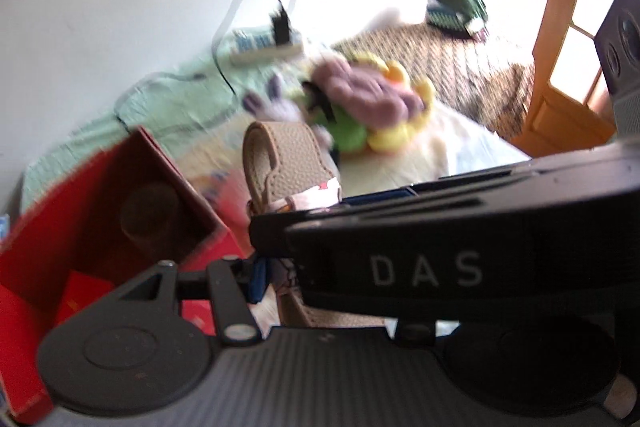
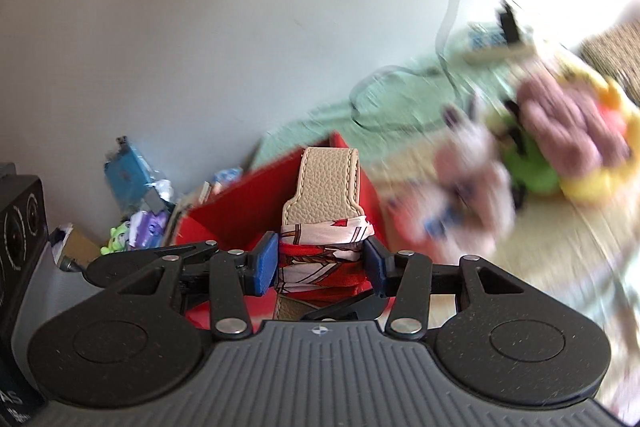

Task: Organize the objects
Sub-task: 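Lift the beige sandal and carry it over the red box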

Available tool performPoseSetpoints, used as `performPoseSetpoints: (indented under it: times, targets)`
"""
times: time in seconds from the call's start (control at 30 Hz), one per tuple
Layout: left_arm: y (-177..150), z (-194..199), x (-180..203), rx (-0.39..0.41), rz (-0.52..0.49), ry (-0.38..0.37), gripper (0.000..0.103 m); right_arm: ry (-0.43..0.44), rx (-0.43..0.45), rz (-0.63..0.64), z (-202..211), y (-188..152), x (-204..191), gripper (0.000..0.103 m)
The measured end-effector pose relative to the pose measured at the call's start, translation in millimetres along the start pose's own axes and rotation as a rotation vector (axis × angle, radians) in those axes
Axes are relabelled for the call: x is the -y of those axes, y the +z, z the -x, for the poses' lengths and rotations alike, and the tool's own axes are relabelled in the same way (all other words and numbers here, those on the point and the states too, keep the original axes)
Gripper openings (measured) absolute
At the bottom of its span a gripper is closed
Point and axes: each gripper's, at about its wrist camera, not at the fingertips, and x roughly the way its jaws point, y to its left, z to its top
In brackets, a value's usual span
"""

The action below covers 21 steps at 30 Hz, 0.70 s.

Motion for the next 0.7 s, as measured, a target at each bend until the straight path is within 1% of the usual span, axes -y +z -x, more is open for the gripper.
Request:
performPoseSetpoints:
  times: [0.07,0.23,0.3,0.5,0.6,0.7]
  targets:
    - [9,4,-10,0.036,0.021,0.031,0.044,0.030,0.009,0.040,-12,11,-9,0.049]
    - [14,12,-49,0.097,0.103,0.109,0.044,0.102,-0.001,0.159,-53,34,-34,0.049]
    - [10,19,-69,0.110,0.147,0.123,0.044,0.131,-0.025,0.194,-70,38,-42,0.049]
    - [-5,13,-117,0.133,0.254,0.181,0.044,0.183,-0.099,0.314,-113,41,-63,0.049]
    - [-11,4,-135,0.139,0.287,0.205,0.044,0.199,-0.154,0.356,-135,42,-65,0.049]
    - [-18,-12,-151,0.117,0.329,0.210,0.045,0.205,-0.217,0.382,-156,40,-63,0.049]
